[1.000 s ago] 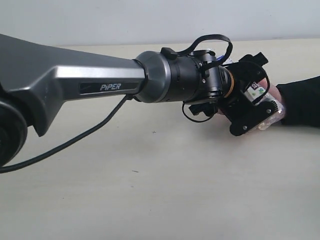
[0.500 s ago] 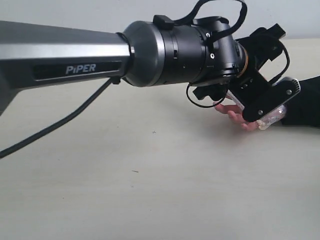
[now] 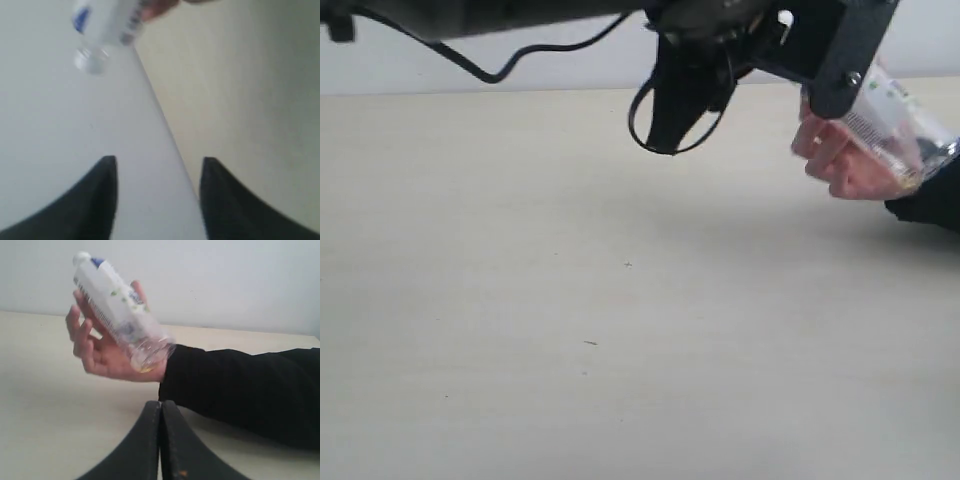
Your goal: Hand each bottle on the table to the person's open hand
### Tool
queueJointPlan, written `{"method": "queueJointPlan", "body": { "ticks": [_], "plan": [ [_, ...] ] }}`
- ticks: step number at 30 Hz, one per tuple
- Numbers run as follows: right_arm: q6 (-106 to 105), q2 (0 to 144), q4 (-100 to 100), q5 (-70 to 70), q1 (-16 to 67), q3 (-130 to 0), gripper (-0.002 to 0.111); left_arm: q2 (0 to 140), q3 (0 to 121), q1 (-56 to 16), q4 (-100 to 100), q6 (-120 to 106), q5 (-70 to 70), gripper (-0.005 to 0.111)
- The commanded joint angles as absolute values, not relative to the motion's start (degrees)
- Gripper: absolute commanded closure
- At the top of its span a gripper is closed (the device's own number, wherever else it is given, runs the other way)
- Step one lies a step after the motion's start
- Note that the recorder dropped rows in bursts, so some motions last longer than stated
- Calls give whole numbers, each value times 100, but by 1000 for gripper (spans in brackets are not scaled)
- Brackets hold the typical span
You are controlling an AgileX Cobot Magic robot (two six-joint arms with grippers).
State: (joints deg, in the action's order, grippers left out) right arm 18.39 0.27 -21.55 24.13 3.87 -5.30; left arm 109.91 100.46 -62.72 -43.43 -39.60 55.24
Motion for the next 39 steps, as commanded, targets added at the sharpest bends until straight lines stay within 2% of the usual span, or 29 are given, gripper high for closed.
{"method": "queueJointPlan", "body": {
  "ticks": [1, 7, 13, 16, 23, 26, 32, 39],
  "plan": [
    [1827, 0, -2133, 2377, 369, -499, 108, 10550, 10068, -6293, -4312, -3161, 6620, 107],
    [1827, 0, -2133, 2377, 369, -499, 108, 10042, 10014, -6098, -3568, -1618, 6996, 105],
    [1827, 0, -2133, 2388, 369, -499, 108, 9199, 9160, -5458, -1198, -1250, 6996, 106],
    [1827, 0, -2133, 2388, 369, -499, 108, 8527, 8110, -5359, -1281, -566, 6996, 107],
    [1827, 0, -2133, 2388, 369, -499, 108, 6114, 5125, -5359, -1416, 1102, 4150, 107],
    [1827, 0, -2133, 2388, 369, -499, 108, 5072, 4278, -5359, -1416, 1453, 3775, 107],
    [1827, 0, -2133, 2388, 369, -499, 108, 3570, 3577, -5359, -1416, 1660, 4224, 107],
    [1827, 0, -2133, 2388, 369, -499, 108, 2706, 3462, -5359, -1416, 1660, 4538, 107]
  ]
}}
